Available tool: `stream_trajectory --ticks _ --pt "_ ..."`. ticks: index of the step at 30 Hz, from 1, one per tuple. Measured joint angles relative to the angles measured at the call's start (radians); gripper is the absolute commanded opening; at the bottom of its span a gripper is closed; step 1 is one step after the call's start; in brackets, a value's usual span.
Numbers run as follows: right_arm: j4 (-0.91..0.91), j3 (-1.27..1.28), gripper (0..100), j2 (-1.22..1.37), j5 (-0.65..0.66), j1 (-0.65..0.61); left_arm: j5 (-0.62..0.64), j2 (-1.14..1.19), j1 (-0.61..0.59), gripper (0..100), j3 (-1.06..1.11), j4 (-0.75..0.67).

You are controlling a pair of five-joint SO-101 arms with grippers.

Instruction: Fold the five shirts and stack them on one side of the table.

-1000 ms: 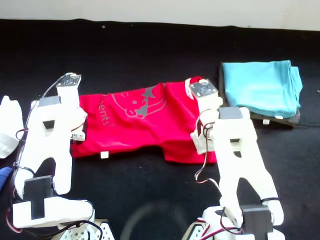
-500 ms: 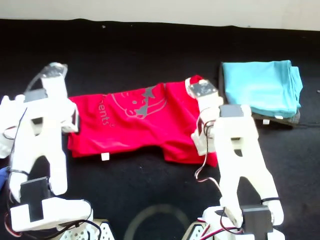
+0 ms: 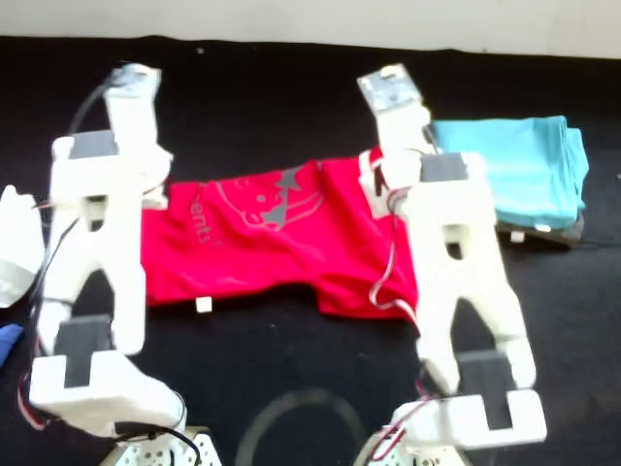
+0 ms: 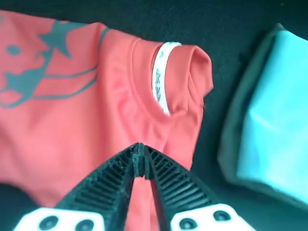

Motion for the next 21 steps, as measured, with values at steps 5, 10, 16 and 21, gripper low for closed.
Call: stream_trajectory --ticks 5,10,16,21 --pt "-0.157 -0.017 0.8 0.170 0.000 -0.003 0.000 0.184 -0.006 1 -0.060 -0.084" --pt "-0.192 -0.160 0.8 0.315 0.000 -0.020 0.000 0.345 -0.037 1 -0.196 -0.091" --pt "-0.195 -0.385 0.8 0.555 0.000 -0.025 0.002 0.519 -0.058 1 -0.356 -0.091" --pt "-0.195 -0.526 0.8 0.735 0.000 0.041 0.002 0.598 -0.104 1 -0.460 -0.087"
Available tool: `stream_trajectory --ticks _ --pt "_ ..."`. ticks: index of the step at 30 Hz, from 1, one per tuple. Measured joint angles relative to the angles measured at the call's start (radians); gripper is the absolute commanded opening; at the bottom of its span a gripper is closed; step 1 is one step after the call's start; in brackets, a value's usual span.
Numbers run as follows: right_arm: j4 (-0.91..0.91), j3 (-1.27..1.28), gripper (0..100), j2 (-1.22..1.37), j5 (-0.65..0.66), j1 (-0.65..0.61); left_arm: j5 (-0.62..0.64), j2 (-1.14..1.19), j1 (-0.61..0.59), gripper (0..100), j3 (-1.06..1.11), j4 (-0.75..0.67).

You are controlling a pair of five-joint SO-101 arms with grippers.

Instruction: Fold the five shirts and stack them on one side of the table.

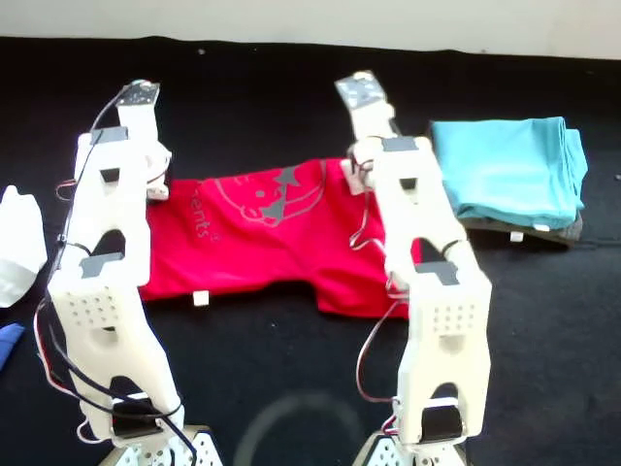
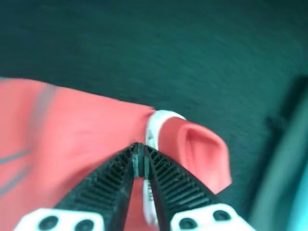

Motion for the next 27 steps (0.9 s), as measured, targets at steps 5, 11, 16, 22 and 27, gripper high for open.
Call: stream_trajectory --ticks 5,11,16,22,27 --pt "0.000 -0.061 0.8 0.043 0.000 0.078 0.002 0.034 -0.031 1 -0.061 0.000" --pt "0.061 -0.068 0.8 0.031 0.000 0.083 0.002 0.040 -0.032 1 -0.110 0.035" --pt "0.126 -0.069 0.8 -0.080 0.000 0.069 0.000 0.041 -0.049 1 -0.275 0.222" --pt "0.109 -0.069 0.8 -0.150 0.000 -0.008 -0.003 0.057 -0.037 1 -0.508 0.408" --pt "0.041 -0.071 0.8 -0.092 0.000 -0.078 -0.002 0.107 -0.005 1 -0.525 0.388"
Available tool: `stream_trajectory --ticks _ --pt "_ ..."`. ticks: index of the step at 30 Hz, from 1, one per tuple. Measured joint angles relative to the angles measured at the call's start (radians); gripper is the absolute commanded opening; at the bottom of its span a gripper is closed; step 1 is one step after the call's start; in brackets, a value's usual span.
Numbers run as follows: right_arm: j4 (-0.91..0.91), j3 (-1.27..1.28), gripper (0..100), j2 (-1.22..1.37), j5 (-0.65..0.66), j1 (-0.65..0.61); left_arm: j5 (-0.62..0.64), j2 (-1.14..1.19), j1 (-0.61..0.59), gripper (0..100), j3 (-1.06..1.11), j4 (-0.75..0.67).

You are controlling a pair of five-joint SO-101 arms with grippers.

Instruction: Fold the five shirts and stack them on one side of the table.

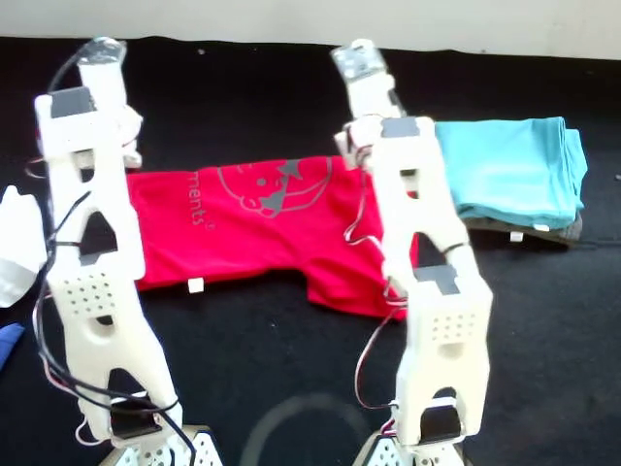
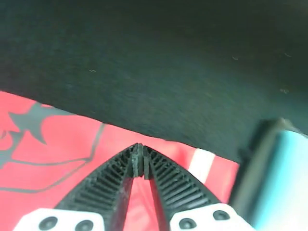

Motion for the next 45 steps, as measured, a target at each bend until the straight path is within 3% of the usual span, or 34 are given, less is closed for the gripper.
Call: stream_trajectory --ticks 8,14,22,27,32,34,39,45 --pt "-0.106 0.000 0.8 0.146 0.000 -0.006 0.002 0.172 0.011 1 -0.002 -0.074" --pt "-0.110 -0.017 0.8 0.152 0.000 0.087 0.002 0.186 -0.018 1 -0.014 -0.083" --pt "0.025 -0.163 0.8 0.152 0.000 0.121 0.006 0.184 -0.026 1 -0.028 -0.080" --pt "0.216 -0.364 0.8 0.152 0.000 0.121 0.100 0.143 -0.032 1 -0.123 0.068" --pt "0.434 -0.612 0.8 0.152 0.000 0.121 0.115 0.023 -0.032 1 -0.252 0.279" --pt "0.519 -0.712 0.8 0.152 0.000 0.121 0.115 -0.028 -0.034 1 -0.253 0.302" --pt "0.733 -0.944 0.8 0.152 0.000 0.121 0.115 -0.218 -0.035 1 -0.083 0.319" --pt "0.848 -1.128 0.8 0.150 0.000 0.124 0.115 -0.554 -0.031 1 0.393 0.315"
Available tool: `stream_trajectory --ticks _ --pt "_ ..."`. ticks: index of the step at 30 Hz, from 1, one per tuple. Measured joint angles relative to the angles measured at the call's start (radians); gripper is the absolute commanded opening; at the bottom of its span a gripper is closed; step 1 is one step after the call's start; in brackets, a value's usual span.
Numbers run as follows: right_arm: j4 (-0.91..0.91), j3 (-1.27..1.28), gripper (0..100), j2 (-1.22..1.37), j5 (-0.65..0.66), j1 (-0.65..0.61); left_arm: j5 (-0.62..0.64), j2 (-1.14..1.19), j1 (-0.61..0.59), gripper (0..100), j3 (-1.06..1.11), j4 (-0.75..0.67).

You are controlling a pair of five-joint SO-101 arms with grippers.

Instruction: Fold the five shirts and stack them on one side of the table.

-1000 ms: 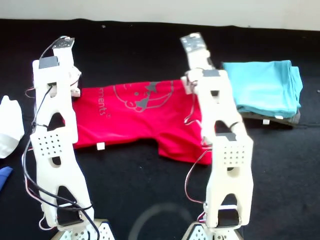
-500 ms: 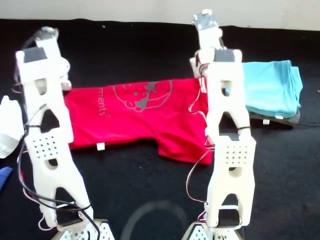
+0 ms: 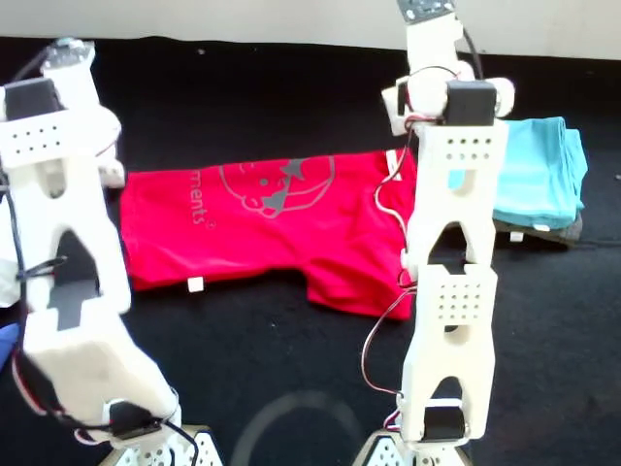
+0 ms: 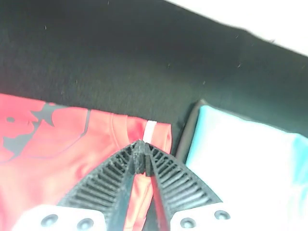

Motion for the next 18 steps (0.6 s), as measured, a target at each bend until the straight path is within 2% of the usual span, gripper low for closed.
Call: stream_trajectory --ticks 4,10,15,18 --pt "0.003 -0.026 0.8 0.000 0.000 0.006 0.000 -0.239 0.017 1 0.384 -0.133" --pt "0.003 0.031 0.8 -0.057 0.000 0.011 0.002 -0.528 0.017 1 0.997 -0.552" --pt "0.003 0.292 0.8 -0.288 0.000 -0.021 0.002 -0.647 0.017 1 1.369 -0.902" --pt "0.003 0.508 0.8 -0.430 0.000 -0.055 0.002 -0.660 0.017 1 1.499 -0.977"
